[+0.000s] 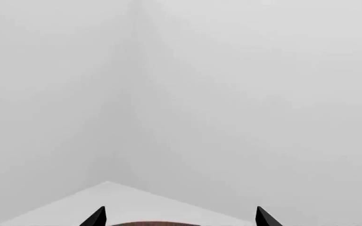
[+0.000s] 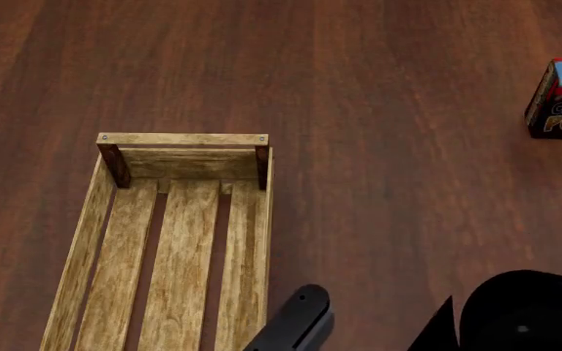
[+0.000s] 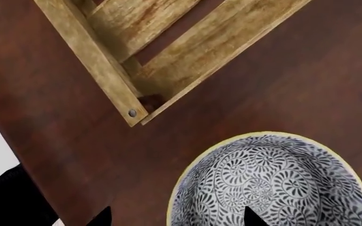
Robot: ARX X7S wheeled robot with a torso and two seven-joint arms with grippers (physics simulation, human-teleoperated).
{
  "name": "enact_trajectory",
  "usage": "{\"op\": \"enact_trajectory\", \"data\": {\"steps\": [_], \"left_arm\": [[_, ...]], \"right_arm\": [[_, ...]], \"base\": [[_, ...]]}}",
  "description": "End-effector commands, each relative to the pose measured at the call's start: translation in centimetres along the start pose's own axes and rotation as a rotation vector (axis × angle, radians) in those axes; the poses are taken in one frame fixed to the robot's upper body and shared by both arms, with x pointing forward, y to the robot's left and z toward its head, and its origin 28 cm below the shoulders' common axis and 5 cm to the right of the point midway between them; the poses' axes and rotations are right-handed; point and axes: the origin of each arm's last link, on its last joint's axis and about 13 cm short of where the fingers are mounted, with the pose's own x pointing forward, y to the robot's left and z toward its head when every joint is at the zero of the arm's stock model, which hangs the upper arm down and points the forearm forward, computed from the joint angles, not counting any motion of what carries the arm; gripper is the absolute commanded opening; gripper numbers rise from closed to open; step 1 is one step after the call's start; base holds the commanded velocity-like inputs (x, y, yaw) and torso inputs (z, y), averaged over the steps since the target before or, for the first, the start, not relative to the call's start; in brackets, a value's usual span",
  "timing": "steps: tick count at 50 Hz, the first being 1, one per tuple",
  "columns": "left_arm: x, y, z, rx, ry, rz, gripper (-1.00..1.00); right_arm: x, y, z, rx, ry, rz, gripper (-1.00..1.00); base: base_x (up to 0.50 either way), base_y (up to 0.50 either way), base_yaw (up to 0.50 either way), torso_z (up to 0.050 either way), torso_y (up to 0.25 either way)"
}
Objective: Stack the left bowl on the right bowl and place them in the tray.
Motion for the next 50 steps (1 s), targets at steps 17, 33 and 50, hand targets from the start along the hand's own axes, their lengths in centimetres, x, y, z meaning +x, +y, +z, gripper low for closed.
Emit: {"op": "enact_trajectory", "data": {"steps": [17,33,50], "left_arm": [[-0.1,0.2,-0.8,-0.003,0.015,0.006,1.00],[-0.2,0.4,-1.1,-0.005,0.021,0.010,1.00],[-0.2,0.5,-1.2,-0.002,0.026,0.014,1.00]], "right_arm": [[2.6,-0.3,-0.4,-0.010,0.071,0.035,1.00],[4.4,-0.8,0.4,-0.029,0.111,0.035,1.00],[5.8,-0.5,-0.8,-0.027,0.126,0.073,1.00]], "base": [[0.00,0.00,0.00,0.000,0.000],[0.00,0.00,0.00,0.000,0.000],[0.00,0.00,0.00,0.000,0.000]]}}
